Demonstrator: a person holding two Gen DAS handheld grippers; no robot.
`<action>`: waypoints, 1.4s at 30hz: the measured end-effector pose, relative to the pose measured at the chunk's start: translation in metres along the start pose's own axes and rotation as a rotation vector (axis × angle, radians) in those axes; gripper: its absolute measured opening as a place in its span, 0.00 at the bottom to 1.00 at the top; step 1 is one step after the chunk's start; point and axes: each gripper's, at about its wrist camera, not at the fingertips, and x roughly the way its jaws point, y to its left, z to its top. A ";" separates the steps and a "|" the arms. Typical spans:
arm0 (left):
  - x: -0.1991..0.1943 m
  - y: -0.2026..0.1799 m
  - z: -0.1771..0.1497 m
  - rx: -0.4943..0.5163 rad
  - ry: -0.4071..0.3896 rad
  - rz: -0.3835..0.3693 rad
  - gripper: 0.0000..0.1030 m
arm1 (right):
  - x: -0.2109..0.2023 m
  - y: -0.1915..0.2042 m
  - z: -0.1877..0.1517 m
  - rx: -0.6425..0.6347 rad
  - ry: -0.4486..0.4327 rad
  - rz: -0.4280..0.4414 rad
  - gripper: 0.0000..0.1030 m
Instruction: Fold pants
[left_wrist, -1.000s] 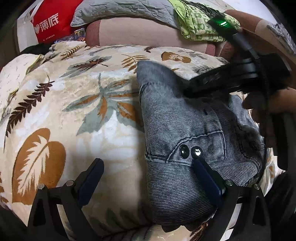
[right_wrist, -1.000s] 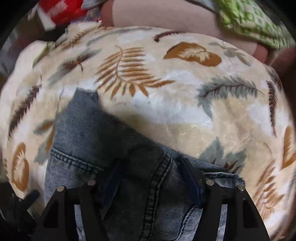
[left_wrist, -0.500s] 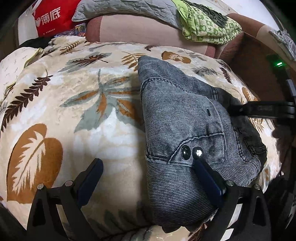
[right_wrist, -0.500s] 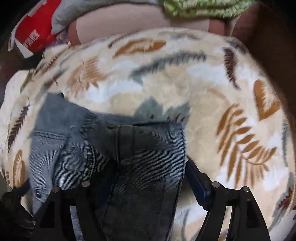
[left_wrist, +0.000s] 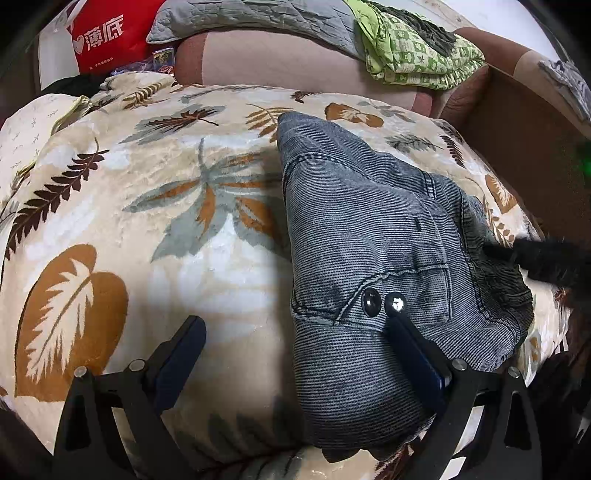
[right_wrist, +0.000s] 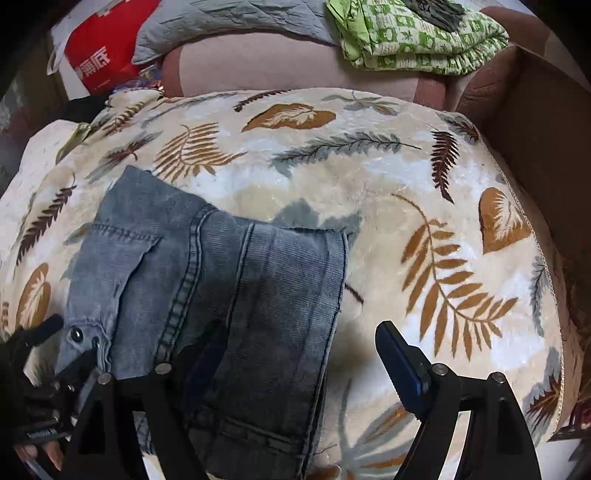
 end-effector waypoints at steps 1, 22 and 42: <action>0.000 0.000 0.000 0.001 0.003 -0.005 0.97 | 0.012 0.001 -0.008 -0.016 0.058 -0.014 0.83; 0.001 0.004 -0.001 0.002 -0.012 -0.028 0.97 | 0.091 0.175 0.149 -0.349 0.266 0.048 0.52; -0.021 0.004 0.004 -0.061 -0.050 -0.048 0.97 | -0.009 -0.106 0.021 0.367 -0.035 0.300 0.82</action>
